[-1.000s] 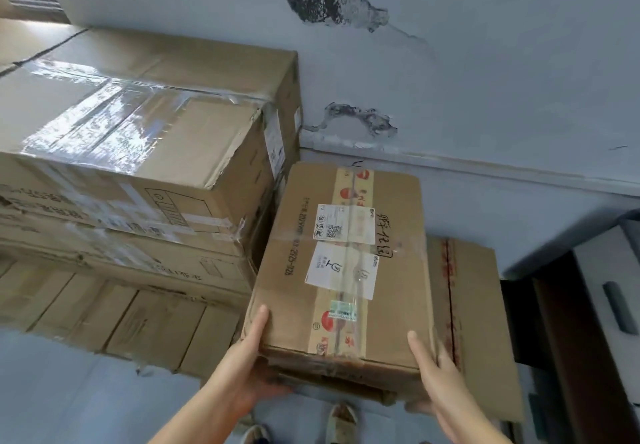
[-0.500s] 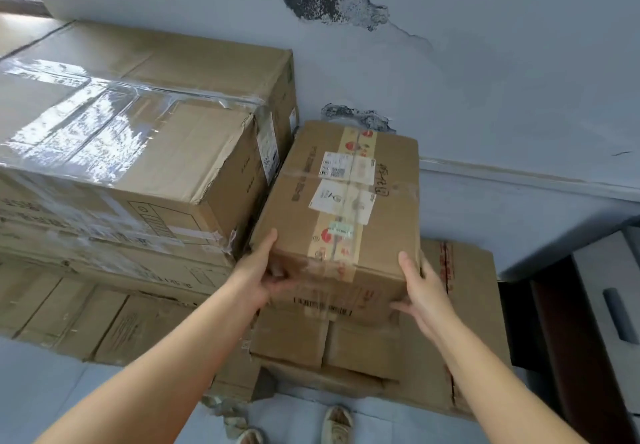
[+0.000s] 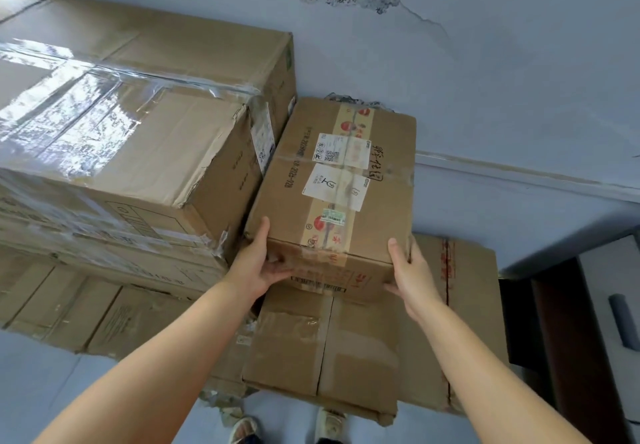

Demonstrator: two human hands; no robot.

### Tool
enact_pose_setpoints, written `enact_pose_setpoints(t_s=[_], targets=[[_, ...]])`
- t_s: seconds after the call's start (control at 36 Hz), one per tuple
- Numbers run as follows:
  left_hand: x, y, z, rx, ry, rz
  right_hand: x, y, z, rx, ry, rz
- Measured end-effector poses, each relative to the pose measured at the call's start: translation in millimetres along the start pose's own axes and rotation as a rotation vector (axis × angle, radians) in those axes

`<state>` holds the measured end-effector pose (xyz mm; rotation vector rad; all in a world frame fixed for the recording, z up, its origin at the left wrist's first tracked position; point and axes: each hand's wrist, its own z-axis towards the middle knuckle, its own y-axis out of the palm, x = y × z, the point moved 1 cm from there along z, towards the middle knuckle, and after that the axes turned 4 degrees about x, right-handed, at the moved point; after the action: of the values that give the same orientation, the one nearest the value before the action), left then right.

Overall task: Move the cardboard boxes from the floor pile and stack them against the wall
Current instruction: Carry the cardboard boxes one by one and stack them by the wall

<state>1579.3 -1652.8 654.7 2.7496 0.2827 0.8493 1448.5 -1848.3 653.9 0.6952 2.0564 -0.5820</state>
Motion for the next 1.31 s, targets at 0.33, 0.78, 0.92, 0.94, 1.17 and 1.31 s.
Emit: enact_pose_setpoints(t_s=[0.33, 0.78, 0.92, 0.94, 1.17, 1.31], targets=[[6.4, -2.3, -23.4, 0.058, 0.001, -0.034, -6.9, -6.7, -8.5, -0.066, 0.008, -0.017], [0.4, -110.1, -148.2, -0.271, 0.633, 0.822, 25.9, -53.6, -158.9, -0.18, -0.359, -0.305], [-18.8, -159.8, -165.6, -0.423, 0.667, 1.014, 79.4, -33.0, -226.0, -0.112, -0.26, -0.156], [-19.0, -169.7, -167.2, -0.457, 0.668, 1.036, 88.7, -26.7, -240.3, -0.075, -0.254, -0.132], [15.5, -232.7, -166.4, -0.778, 0.756, 1.318, 142.4, 29.8, -354.2, 0.308, -0.276, 0.047], [25.1, -250.3, -167.8, -0.932, 0.691, 1.429, 175.7, 68.6, -413.4, 0.521, -0.228, 0.144]])
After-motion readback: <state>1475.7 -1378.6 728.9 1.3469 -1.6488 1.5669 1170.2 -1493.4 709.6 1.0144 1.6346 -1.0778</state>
